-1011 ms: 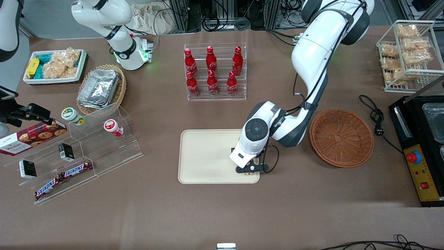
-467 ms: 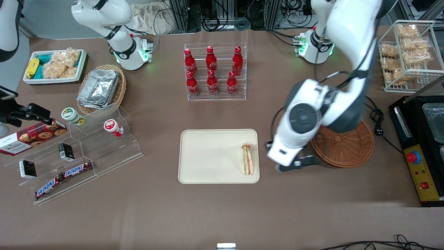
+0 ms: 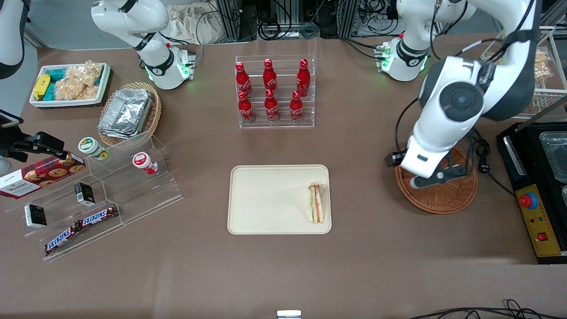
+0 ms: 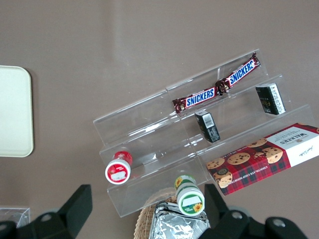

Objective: Place sandwich from basket to tray

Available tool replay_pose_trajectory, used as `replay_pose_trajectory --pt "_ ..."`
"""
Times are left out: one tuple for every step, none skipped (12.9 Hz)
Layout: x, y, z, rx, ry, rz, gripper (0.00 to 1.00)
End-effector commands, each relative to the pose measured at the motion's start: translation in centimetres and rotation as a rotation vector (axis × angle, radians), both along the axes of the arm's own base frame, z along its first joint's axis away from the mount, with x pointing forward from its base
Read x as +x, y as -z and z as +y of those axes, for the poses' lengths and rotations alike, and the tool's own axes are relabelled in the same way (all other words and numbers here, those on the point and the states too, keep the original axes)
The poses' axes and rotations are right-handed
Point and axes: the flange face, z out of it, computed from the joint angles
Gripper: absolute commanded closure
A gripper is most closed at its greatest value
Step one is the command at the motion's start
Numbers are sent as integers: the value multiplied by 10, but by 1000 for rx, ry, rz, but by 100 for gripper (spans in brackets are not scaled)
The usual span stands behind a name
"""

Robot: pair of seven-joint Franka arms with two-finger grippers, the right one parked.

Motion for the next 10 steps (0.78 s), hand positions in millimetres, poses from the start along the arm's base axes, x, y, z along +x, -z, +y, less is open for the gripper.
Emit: replay_pose_trajectory --pt "-30 -11 60 8 48 -29 0" --pt "-29 -24 80 10 87 -33 0" --pt "-25 -38 103 8 132 -27 0" --pt "-20 -58 120 -18 151 -12 0" --pt "-13 -78 140 -55 121 12 0" --pt "-3 -92 158 -88 78 40 0" --pt "9 -103 171 -111 52 67 0" --pt "22 -107 181 -120 39 89 0" --pt "32 -110 192 -122 29 101 0" --pt "35 -112 197 -122 21 101 0"
